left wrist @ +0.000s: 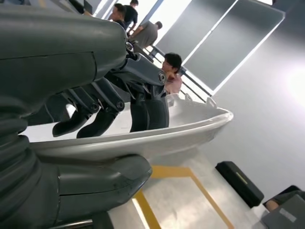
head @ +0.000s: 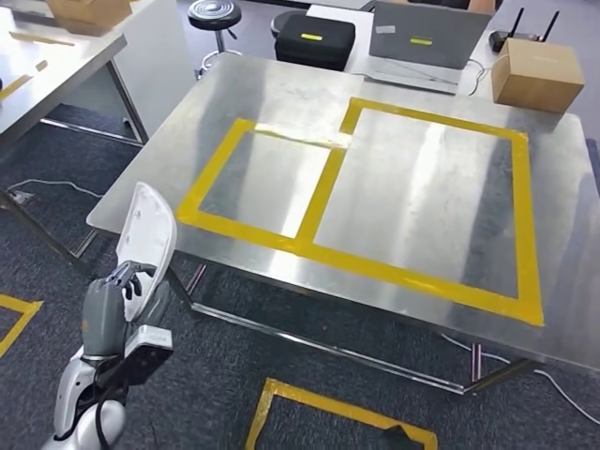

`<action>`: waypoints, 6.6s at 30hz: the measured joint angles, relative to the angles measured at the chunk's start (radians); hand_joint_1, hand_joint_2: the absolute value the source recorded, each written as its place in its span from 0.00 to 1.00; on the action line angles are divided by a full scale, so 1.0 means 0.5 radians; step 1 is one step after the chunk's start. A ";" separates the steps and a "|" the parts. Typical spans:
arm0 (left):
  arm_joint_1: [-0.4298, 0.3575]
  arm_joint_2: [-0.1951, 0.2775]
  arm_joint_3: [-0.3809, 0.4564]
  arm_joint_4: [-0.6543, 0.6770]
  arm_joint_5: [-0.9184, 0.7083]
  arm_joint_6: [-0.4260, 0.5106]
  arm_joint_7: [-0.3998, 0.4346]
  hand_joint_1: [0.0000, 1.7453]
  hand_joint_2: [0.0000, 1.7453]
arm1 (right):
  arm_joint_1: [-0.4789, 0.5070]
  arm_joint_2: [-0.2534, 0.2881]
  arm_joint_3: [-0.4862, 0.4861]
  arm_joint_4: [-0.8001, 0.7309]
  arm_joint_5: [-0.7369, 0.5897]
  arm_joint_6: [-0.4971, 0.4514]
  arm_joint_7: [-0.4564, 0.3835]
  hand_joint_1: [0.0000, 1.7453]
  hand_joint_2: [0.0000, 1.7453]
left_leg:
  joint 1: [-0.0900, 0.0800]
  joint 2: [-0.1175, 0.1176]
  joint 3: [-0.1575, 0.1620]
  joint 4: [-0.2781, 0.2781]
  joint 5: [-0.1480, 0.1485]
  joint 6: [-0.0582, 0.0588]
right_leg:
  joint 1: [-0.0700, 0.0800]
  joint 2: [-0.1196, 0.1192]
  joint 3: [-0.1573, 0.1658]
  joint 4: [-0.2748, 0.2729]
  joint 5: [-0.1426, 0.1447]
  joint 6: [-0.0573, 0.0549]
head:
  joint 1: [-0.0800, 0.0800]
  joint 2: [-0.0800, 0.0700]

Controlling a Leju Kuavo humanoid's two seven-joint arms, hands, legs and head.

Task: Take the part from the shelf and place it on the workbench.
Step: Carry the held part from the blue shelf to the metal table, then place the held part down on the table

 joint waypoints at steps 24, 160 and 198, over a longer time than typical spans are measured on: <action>0.009 0.006 0.001 0.002 0.001 -0.003 -0.014 1.00 1.00 | -0.014 0.001 0.006 0.001 -0.034 0.037 -0.023 0.00 0.00 | -0.005 0.069 -0.169 -0.004 0.157 0.043 | -0.010 -0.014 -0.022 0.510 -0.471 0.050 | 0.009 0.000; -1.498 -0.507 0.196 2.065 -0.618 -0.047 0.529 1.00 1.00 | -0.010 -0.064 0.138 0.001 -0.106 0.117 -0.024 0.00 0.00 | -0.004 0.052 -0.155 0.015 0.136 -0.005 | -0.026 0.102 0.039 -0.024 0.004 0.022 | -0.013 0.000; -1.362 -0.542 0.254 1.894 -0.456 -0.090 0.249 0.00 0.00 | 0.015 -0.064 0.143 0.001 -0.172 0.092 -0.054 0.00 0.00 | -0.004 0.052 -0.156 0.015 0.136 -0.005 | -0.026 0.102 0.038 -0.024 0.004 0.022 | -0.013 0.001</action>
